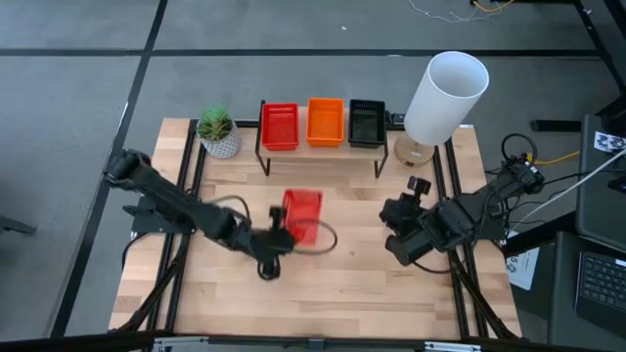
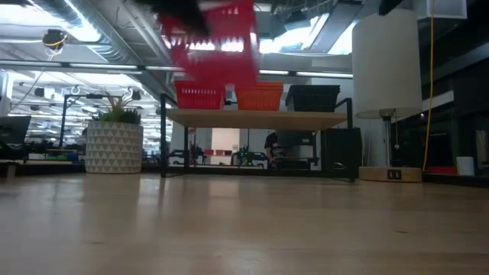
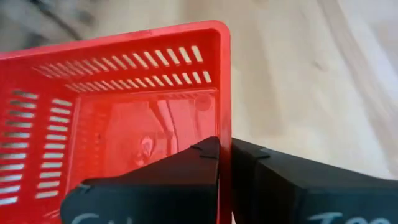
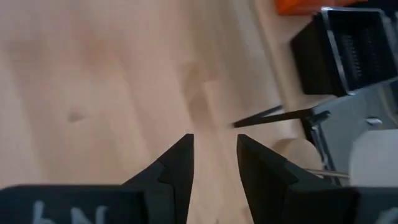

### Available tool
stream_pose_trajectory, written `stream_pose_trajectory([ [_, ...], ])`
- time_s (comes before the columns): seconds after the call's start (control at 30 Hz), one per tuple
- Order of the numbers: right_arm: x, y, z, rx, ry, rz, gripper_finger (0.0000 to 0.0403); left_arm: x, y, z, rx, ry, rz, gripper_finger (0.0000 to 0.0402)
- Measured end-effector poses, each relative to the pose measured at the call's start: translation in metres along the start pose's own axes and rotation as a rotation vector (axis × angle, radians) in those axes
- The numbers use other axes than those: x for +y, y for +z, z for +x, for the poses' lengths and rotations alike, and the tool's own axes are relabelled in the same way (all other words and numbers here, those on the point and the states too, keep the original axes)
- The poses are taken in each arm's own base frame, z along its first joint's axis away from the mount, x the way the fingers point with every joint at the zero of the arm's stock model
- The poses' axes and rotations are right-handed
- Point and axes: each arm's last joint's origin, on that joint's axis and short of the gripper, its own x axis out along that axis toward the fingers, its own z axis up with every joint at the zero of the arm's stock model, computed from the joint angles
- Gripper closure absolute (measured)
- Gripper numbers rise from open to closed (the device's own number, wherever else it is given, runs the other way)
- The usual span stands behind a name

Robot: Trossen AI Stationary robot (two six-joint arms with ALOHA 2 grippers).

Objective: Stack baskets on shelf by color
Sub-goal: Stack the red basket on the red basket

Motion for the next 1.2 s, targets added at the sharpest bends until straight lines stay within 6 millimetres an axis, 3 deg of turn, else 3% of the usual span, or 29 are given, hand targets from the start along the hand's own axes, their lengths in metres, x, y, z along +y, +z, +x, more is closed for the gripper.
stream_pose_trajectory([
  [0.17,-0.01,0.004,0.021,0.049,-0.071,-0.024,0.0281,0.054,0.037,-0.052,-0.075,0.155,0.003,0.0401],
  [0.33,-0.02,0.0,0.053,0.16,-0.145,-0.066,0.0281,0.119,0.043,-0.097,-0.087,0.29,-0.002,0.0401],
  [0.43,-0.025,-0.005,0.072,0.216,-0.186,-0.049,0.0281,0.161,0.035,-0.111,-0.074,0.357,-0.036,0.0401],
  [0.6,-0.022,-0.005,0.102,0.221,-0.135,0.043,0.0281,0.217,0.016,-0.105,-0.034,0.303,-0.061,0.0401],
  [0.73,-0.015,-0.006,0.118,0.202,-0.058,0.051,0.0281,0.247,0.002,-0.094,0.003,0.277,-0.093,0.0401],
  [0.97,-0.006,-0.011,0.132,0.181,-0.005,0.078,0.0281,0.272,-0.016,-0.081,0.061,0.232,-0.163,0.0401],
  [1.2,-0.004,-0.013,0.136,0.172,0.0,0.084,0.0281,0.28,-0.026,-0.056,0.135,0.198,-0.185,0.0401],
])
